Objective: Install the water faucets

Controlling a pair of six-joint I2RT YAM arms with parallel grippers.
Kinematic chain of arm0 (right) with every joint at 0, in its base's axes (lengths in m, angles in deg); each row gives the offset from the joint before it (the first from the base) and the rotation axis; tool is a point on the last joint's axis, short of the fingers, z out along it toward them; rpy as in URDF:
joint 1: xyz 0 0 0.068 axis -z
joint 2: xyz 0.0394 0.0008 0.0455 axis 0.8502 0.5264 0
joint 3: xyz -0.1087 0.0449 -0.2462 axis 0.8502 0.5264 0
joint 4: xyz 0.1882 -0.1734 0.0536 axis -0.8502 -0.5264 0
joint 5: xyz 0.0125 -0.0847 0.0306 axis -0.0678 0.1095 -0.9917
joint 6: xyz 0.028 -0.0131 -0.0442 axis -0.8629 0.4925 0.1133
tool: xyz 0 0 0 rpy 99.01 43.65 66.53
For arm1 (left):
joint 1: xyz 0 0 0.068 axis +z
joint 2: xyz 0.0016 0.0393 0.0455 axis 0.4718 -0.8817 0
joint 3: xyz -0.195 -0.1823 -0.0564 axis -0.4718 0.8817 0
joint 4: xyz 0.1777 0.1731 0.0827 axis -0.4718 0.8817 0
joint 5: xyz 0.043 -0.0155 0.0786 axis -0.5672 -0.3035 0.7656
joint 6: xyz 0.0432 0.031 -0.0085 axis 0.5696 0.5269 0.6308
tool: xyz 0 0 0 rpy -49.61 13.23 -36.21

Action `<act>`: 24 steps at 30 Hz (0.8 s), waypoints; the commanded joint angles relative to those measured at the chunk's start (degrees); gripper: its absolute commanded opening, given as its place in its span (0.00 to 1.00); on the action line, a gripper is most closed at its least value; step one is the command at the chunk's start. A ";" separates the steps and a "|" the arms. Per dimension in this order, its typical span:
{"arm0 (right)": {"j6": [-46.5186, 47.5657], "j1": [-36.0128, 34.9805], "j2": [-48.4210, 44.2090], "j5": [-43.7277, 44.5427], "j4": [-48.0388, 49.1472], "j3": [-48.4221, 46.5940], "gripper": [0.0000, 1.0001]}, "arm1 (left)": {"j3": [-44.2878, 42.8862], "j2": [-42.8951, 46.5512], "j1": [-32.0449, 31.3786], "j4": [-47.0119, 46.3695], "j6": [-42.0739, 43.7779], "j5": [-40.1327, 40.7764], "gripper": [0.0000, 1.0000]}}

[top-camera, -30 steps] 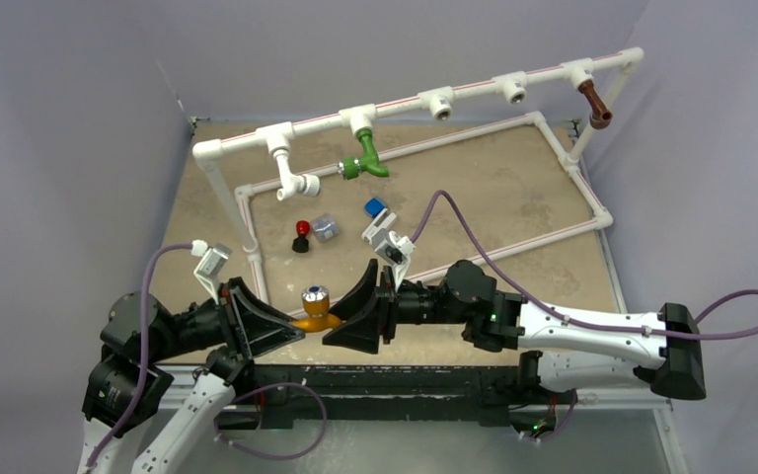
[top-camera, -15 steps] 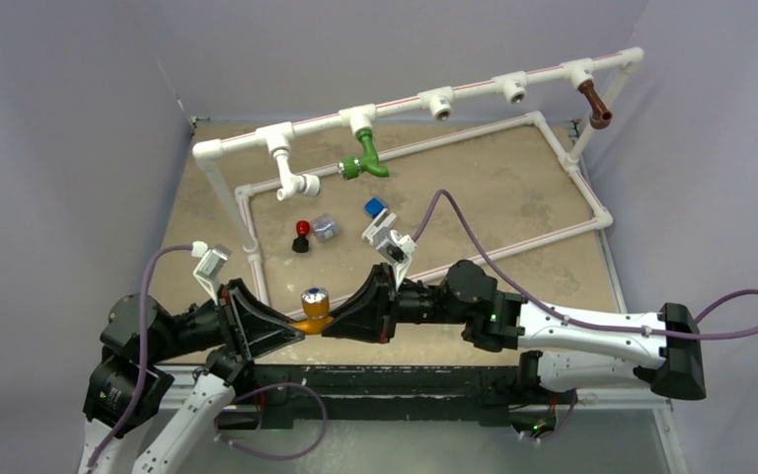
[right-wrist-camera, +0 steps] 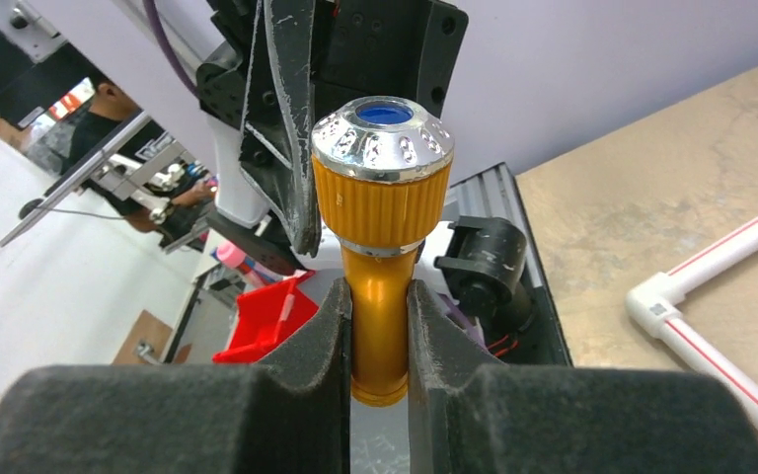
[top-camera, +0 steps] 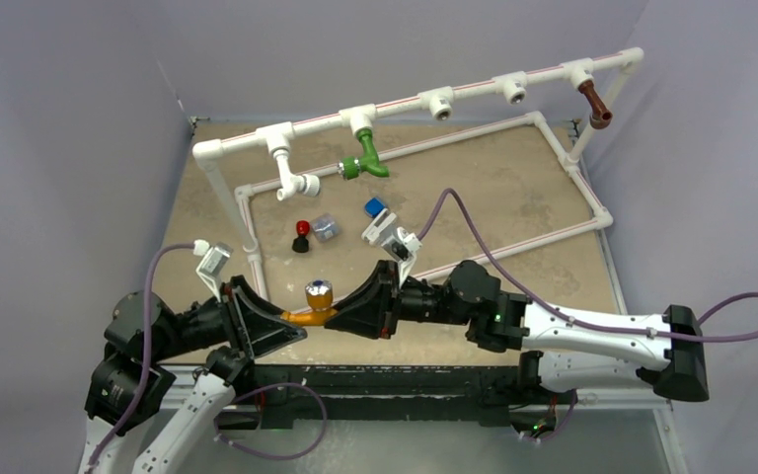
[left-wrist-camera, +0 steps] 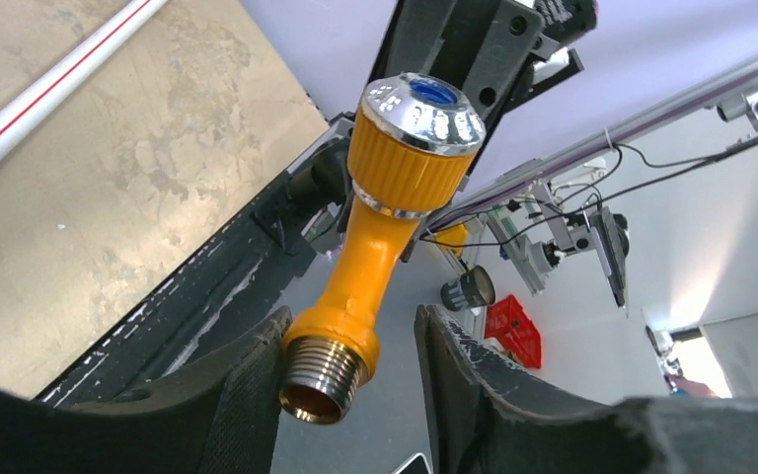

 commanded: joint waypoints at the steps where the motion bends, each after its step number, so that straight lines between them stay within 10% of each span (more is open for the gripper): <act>1: 3.56 0.08 -3.71 5.76 -2.40 -1.57 0.00 | -3.22 -3.62 -0.30 1.25 3.43 2.68 0.49; 24: 16.08 0.07 -11.07 56.07 -40.94 -18.40 0.00 | -41.97 -42.30 -0.29 -3.20 24.23 8.72 0.53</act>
